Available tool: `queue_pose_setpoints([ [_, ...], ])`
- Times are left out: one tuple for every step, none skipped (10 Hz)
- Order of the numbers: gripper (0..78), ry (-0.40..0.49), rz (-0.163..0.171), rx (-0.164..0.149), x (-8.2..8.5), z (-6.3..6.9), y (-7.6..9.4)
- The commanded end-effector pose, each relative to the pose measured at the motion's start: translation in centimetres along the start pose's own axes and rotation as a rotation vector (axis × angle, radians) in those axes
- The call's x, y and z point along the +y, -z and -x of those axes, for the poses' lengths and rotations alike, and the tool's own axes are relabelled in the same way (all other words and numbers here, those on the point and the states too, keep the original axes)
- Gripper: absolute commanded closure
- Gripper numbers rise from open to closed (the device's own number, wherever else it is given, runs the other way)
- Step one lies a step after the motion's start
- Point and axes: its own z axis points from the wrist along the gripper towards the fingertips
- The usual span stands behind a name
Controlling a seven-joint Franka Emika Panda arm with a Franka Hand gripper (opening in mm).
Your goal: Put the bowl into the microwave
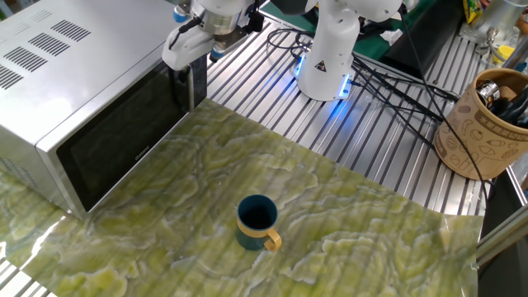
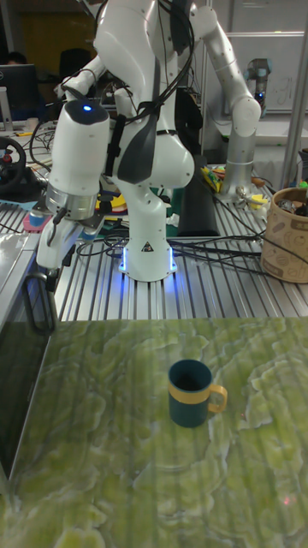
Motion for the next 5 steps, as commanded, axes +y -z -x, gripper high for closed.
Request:
queue_pose_setpoints([
  [0.1, 0.236, -0.038, -0.056, 1.78, 0.77, -0.77],
  [0.1, 0.245, -0.034, -0.041, 1.80, 0.78, -0.76],
  [0.1, 0.258, -0.032, -0.034, 1.81, 0.77, -0.77],
  [0.1, 0.259, -0.031, -0.036, 1.81, 0.76, -0.81],
  [0.1, 0.253, -0.024, -0.037, 1.85, 0.66, -1.01],
])
